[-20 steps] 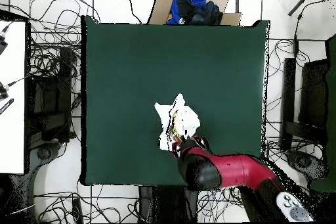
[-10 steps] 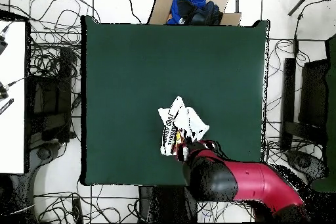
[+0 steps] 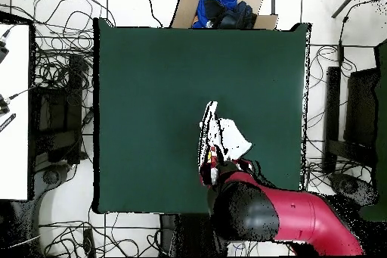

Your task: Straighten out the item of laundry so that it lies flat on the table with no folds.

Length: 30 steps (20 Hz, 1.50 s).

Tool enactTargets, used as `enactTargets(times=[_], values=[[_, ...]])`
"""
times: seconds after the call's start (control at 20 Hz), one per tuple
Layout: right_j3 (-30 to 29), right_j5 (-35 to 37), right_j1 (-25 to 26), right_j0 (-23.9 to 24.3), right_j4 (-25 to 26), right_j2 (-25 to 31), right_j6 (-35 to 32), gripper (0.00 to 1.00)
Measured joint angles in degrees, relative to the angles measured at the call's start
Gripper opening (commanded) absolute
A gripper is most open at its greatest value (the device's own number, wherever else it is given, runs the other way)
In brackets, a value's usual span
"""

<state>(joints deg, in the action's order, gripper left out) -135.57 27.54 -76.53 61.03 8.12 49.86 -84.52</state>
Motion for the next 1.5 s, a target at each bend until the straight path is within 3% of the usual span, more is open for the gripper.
enactTargets(times=[0.25,0.4,0.85,1.1,1.5], values=[[-0.12,0.04,0.07,0.90,1.97,1.16,0.01,0.00],[-0.26,1.15,-1.27,2.90,0.32,3.35,0.73,0.00],[-0.07,11.67,-9.59,3.62,-12.39,4.71,8.01,0.00],[0.45,14.90,-13.01,0.32,-17.86,3.94,12.63,0.00],[0.84,14.89,-13.37,-7.54,-19.20,2.72,12.84,0.00]])
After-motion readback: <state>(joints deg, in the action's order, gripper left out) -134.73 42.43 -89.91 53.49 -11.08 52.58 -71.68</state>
